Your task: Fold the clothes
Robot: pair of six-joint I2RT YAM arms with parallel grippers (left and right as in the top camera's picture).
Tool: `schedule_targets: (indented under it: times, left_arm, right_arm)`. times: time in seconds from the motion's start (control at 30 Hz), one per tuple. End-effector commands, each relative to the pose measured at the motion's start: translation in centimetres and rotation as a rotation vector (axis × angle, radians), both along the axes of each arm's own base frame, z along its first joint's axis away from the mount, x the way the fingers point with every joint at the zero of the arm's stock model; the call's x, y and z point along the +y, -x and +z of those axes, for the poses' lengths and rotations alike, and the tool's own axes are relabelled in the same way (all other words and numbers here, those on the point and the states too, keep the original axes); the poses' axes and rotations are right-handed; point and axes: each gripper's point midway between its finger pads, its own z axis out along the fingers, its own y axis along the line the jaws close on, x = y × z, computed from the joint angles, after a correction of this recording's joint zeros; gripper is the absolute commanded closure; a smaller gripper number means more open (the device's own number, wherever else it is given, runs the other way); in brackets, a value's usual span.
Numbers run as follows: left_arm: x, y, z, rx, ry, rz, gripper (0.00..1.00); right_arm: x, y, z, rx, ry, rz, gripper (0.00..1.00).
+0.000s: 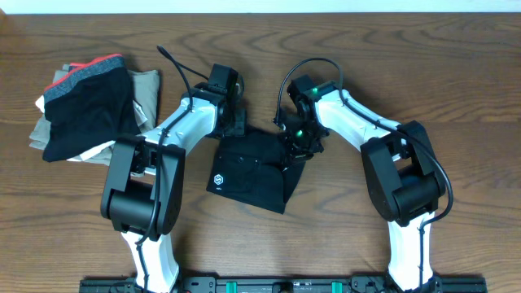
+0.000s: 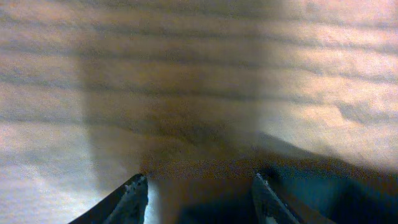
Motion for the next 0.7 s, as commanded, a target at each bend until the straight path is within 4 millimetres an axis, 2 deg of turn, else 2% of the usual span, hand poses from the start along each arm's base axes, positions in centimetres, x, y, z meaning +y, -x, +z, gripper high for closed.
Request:
schedule_targets:
  times: [0.0, 0.17, 0.33, 0.43, 0.5, 0.53, 0.6, 0.67]
  left_arm:
    - [3.0, -0.5, -1.6, -0.019, -0.160, 0.046, 0.44]
    - [4.0, -1.4, -1.4, -0.048, -0.172, 0.076, 0.43]
    - [5.0, 0.0, -1.4, 0.014, -0.182, 0.104, 0.44]
    - [4.6, 2.0, -1.5, 0.097, -0.156, 0.085, 0.44]
    - [3.1, 4.4, -1.6, 0.204, -0.070, 0.057, 0.44]
    - [2.4, 5.9, -1.6, 0.270, -0.034, 0.046, 0.50]
    - [2.2, 7.7, -1.6, 0.342, -0.031, 0.036, 0.58]
    - [2.6, 9.1, -1.6, 0.393, -0.069, 0.030, 0.60]
  right_arm:
    - [-4.4, 0.9, -4.1, 0.020, 0.242, 0.018, 0.86]
    - [-4.8, 0.7, -4.2, 0.008, 0.266, 0.021, 0.86]
    - [-7.1, -0.6, -4.7, -0.053, 0.371, 0.025, 0.85]
    - [-8.0, -2.5, -5.1, -0.124, 0.398, 0.016, 0.84]
    - [-8.0, -4.1, -5.3, -0.189, 0.387, 0.008, 0.78]
    - [-7.8, -5.0, -5.4, -0.224, 0.378, 0.003, 0.76]
    - [-7.2, -6.6, -5.4, -0.289, 0.349, -0.005, 0.72]
    - [-6.6, -8.1, -5.4, -0.350, 0.324, -0.017, 0.69]
